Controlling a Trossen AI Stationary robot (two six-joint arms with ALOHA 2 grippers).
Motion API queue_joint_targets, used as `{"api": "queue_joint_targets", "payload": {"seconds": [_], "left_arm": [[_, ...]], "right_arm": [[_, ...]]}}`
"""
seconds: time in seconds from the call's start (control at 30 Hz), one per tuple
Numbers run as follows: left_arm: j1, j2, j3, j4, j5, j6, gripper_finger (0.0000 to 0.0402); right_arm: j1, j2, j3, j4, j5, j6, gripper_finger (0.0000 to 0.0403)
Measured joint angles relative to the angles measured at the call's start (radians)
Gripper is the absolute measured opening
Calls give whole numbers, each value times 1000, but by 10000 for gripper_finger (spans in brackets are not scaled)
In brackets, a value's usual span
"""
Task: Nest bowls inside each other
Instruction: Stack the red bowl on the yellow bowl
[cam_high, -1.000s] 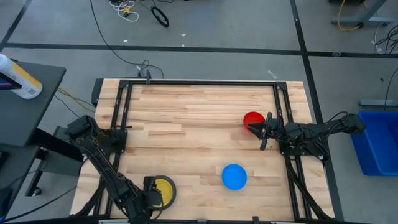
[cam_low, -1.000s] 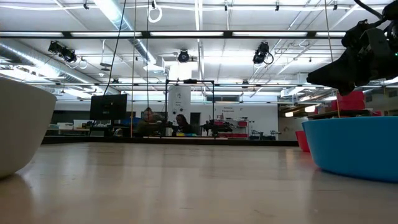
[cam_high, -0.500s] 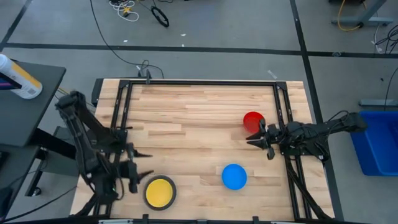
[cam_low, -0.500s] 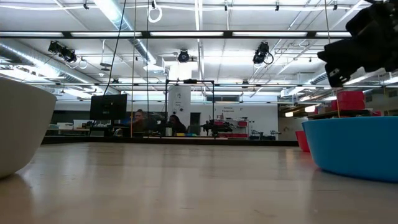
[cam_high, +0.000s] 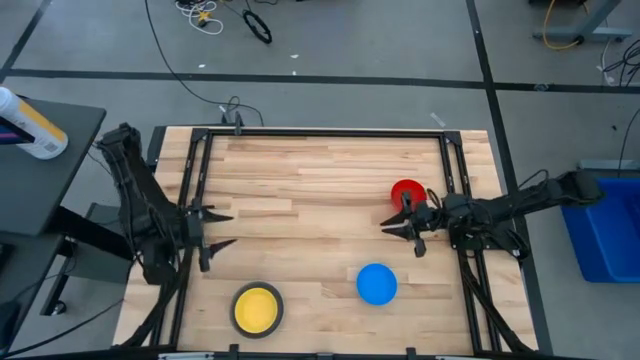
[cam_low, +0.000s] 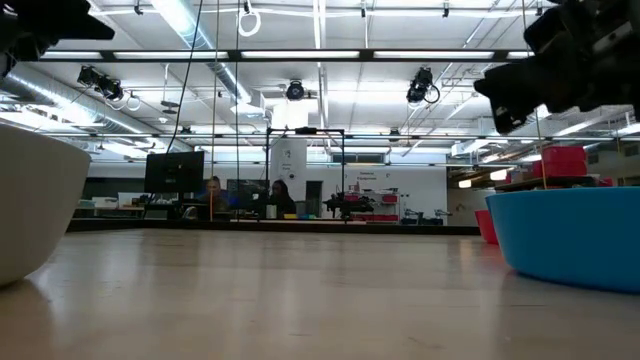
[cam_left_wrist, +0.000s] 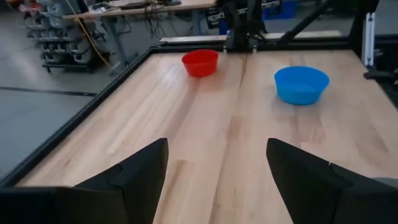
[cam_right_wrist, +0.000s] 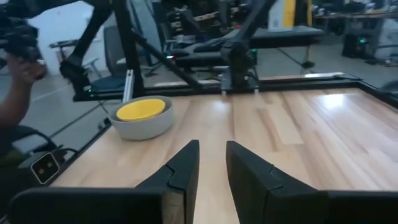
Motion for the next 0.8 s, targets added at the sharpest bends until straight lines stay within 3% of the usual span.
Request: {"api": "queue_joint_targets", "payload": {"seconds": [0.13, 0.37, 0.5, 0.57, 0.67, 0.73, 0.8], "left_arm": [[-27, -20, -100, 195, -72, 229, 277], [-197, -184, -269, 498, 36, 342, 277], [-297, -326, -412, 841, 55, 648, 277], [-302, -396, -484, 1030, 151, 835, 277], [-276, -492, -586, 1269, 396, 1086, 277], [-243, -549, -627, 1311, 474, 1143, 277], [-199, -609, -653, 1267, 481, 1122, 277]], "right_arm": [[-1, 98, 80, -2, -61, -14, 90], [-1, 195, 162, -3, -150, -36, 88], [0, 204, 178, -3, -150, -79, 88], [0, 204, 180, 2, -149, -97, 90], [0, 204, 180, 6, -150, -99, 92], [0, 204, 180, 7, -174, -92, 91], [0, 204, 180, 11, -206, -78, 89]]}}
